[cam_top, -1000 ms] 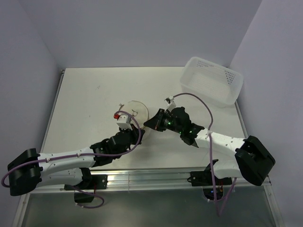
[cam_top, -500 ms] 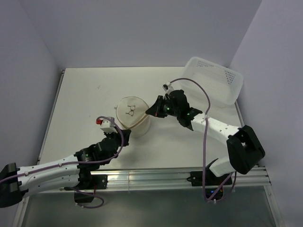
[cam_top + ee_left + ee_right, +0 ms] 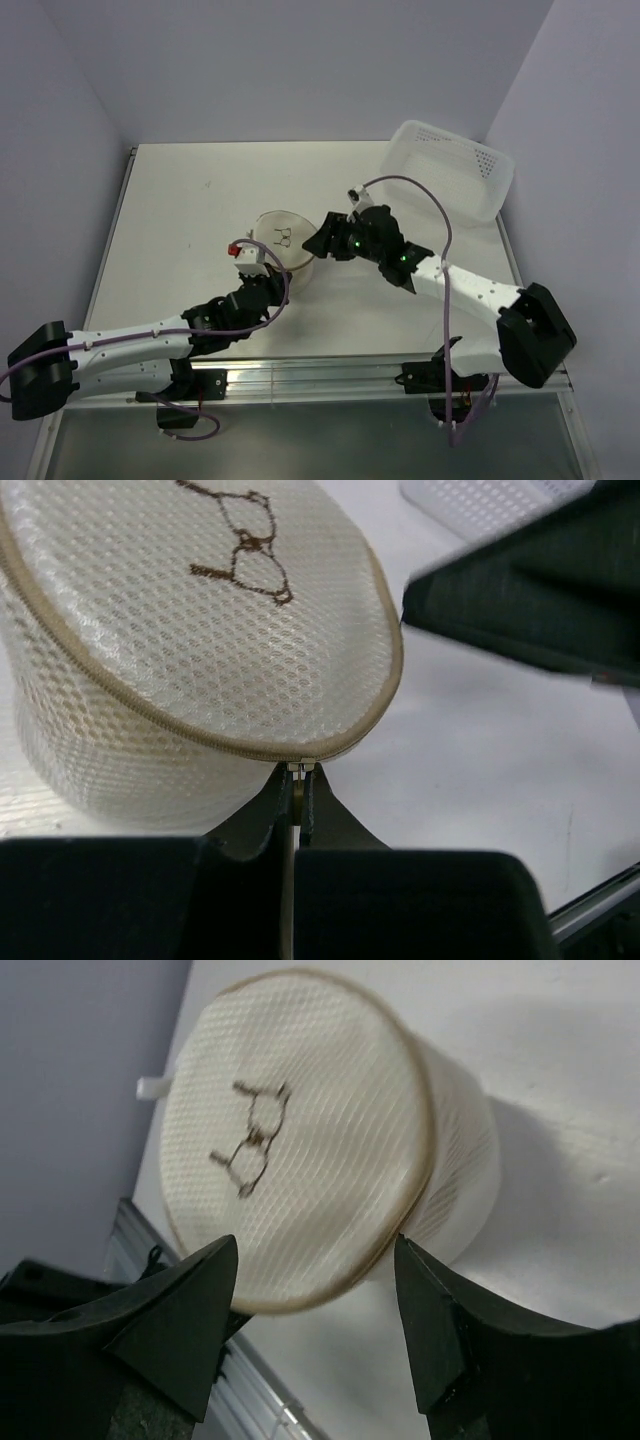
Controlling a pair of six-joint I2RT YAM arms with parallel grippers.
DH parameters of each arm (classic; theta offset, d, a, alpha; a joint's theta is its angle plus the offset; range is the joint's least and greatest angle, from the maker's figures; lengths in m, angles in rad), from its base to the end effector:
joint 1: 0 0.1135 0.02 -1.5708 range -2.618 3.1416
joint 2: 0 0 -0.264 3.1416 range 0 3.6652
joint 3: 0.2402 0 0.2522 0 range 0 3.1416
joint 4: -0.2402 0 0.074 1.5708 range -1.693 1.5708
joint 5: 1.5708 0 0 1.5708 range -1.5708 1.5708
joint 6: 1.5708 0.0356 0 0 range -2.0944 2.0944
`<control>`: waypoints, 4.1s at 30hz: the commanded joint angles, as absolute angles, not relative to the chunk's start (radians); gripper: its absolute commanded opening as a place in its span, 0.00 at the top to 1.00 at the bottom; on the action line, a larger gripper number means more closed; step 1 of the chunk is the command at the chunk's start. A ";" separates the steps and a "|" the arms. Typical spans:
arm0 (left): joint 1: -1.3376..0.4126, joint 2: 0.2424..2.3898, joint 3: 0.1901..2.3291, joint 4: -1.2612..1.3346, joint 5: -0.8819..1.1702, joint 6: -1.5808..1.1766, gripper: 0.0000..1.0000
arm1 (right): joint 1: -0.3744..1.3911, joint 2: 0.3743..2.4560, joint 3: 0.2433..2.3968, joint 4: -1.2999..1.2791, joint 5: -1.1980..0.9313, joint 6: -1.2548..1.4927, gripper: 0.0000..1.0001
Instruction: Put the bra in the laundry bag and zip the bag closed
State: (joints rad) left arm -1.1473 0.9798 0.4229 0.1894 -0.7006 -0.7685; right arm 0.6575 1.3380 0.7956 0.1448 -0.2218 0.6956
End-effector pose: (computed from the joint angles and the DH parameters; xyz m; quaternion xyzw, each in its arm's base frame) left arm 0.1060 -0.1793 0.2178 -0.0450 0.7971 -0.2721 0.5372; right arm 0.2328 0.1896 0.2532 -0.0455 0.8287 0.4163 0.3713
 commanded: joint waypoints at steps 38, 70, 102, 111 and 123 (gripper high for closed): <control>-1.140 0.692 0.390 -0.012 -0.770 -0.770 1.00 | 0.538 1.457 0.953 0.123 -0.370 0.618 0.94; -1.140 0.988 0.488 0.292 -0.555 -0.744 1.00 | 0.749 1.206 0.643 0.377 -0.207 0.910 0.44; -1.138 0.675 0.436 -0.115 -0.724 -0.758 1.00 | 0.503 1.308 0.722 0.316 -0.334 0.712 1.00; -1.138 0.704 0.437 0.050 -0.643 -0.758 1.00 | 0.558 1.227 0.747 0.157 -0.227 0.693 0.32; -1.155 0.880 0.451 0.249 -0.535 -0.775 1.00 | 0.778 1.083 0.551 0.295 -0.199 0.858 0.27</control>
